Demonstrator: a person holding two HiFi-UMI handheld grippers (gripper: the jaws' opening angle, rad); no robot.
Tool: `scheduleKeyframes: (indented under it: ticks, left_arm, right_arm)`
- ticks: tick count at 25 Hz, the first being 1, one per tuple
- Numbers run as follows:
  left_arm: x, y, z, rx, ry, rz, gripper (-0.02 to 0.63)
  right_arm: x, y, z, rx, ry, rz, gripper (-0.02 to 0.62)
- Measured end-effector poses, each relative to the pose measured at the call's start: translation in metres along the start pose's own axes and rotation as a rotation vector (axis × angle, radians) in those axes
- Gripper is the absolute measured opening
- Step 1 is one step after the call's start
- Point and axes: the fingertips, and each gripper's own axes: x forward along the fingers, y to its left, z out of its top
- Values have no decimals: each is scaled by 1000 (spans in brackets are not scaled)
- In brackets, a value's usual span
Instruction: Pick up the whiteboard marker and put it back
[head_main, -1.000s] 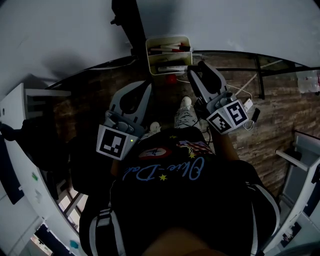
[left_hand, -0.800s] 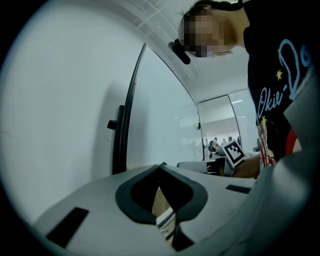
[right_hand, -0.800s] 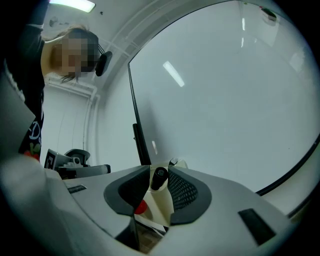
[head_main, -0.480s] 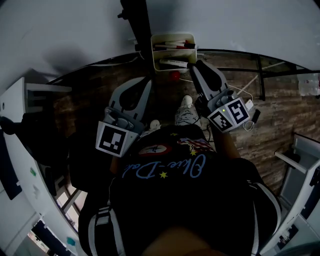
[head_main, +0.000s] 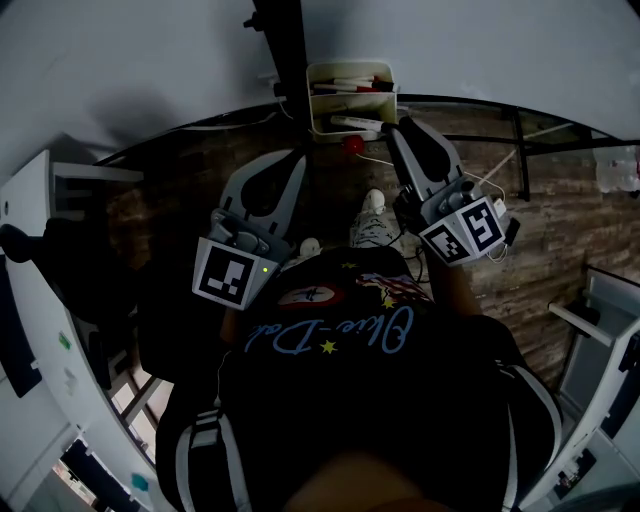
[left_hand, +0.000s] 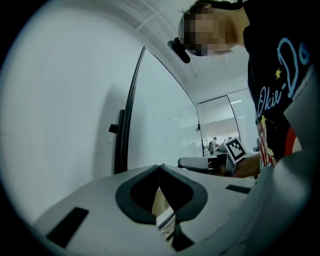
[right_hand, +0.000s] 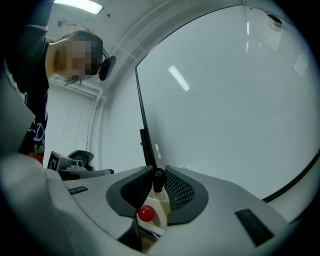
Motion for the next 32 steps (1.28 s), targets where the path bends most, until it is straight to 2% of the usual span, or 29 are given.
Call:
scheduleKeyframes:
  ticks: [32]
  left_arm:
    - [-20,0,10,-15,-56,-7,-3]
  right_arm:
    - [-12,26,61,-111,-120,-22,81]
